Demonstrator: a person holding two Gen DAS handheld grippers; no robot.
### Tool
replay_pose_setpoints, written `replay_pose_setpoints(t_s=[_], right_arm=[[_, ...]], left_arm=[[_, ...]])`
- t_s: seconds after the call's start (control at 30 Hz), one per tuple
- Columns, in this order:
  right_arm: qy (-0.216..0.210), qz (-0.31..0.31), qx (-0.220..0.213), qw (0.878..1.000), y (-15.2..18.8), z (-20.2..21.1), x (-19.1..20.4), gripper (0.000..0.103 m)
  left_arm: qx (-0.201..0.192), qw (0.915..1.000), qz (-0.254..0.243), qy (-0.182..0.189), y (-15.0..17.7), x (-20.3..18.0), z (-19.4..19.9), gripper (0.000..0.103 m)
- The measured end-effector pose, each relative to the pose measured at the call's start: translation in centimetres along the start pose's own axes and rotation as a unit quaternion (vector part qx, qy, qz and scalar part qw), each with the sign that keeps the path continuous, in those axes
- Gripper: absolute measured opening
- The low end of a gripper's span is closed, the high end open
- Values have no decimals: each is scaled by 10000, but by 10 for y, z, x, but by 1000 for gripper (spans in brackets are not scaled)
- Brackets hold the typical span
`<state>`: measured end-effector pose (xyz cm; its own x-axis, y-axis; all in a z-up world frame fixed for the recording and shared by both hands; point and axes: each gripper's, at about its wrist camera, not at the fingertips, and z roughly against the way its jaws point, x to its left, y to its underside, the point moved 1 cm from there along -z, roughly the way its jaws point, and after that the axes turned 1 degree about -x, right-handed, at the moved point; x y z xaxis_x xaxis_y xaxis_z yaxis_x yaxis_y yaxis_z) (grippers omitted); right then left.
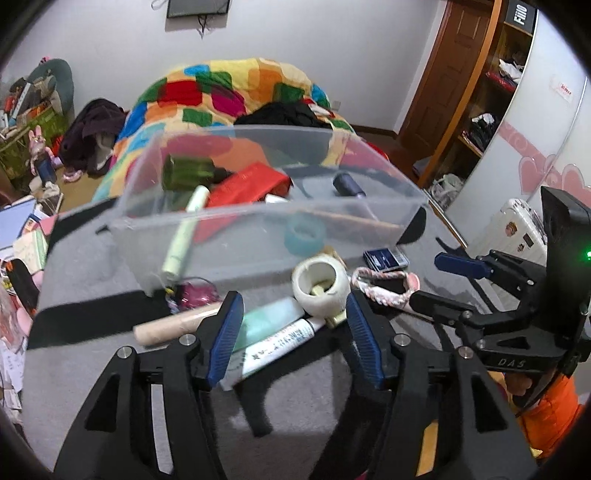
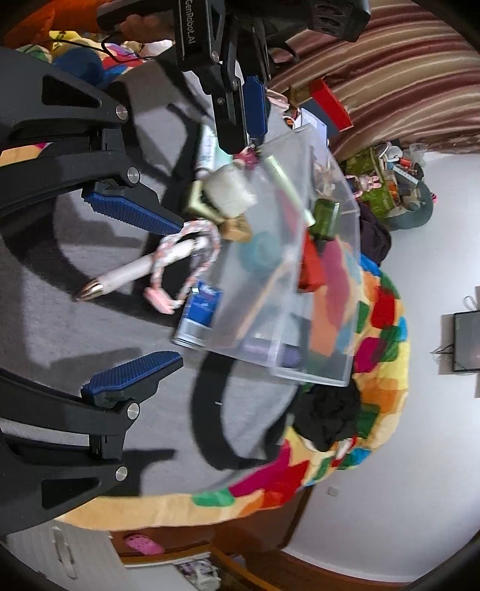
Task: Organize objects
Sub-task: 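Grasp white tape roll with left tool while right tool grasps braided cord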
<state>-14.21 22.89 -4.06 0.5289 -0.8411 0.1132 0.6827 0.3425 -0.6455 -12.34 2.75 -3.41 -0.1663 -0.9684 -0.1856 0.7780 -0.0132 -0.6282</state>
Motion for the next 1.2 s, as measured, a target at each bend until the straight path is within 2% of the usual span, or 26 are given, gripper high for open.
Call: replay_pose_setpoints(t_s=[0.13,0.27,0.43,0.57,0.7,0.73,0.77,0.97,1.2], right_arm=[[-136,-189,58,9997,2,-6,-8,62],[-199,-425,36,9989,2,-7,-17,49],[-163,-539,94,9984,2,-13,-22,43],[-194,-571,133,9981,3,-22,-20,32],[-194,-531,70,9984,3,-20,-17,14],[-151,-510,55,9986,4,-20,-17,13],[-123,-506,27,9986,4,-18,-17,12],[-166,-588,-171,9980,1,-4,-21,12],[-343,-619,-478,9963,-12,18,-18,12]], left_arm=[[128,9999,8,90,-2,-6,-13,58],[82,9999,-27,80,-9,-10,-20,58],[124,9998,41,142,-14,-10,-31,57],[208,9995,116,194,-12,-9,-38,50],[140,9995,122,268,-11,-9,-34,45],[142,9994,113,287,-10,-10,-34,43],[156,9993,108,309,-10,-10,-35,40],[48,9997,87,217,-9,-13,-30,39],[-274,9996,89,67,-11,-13,-7,39]])
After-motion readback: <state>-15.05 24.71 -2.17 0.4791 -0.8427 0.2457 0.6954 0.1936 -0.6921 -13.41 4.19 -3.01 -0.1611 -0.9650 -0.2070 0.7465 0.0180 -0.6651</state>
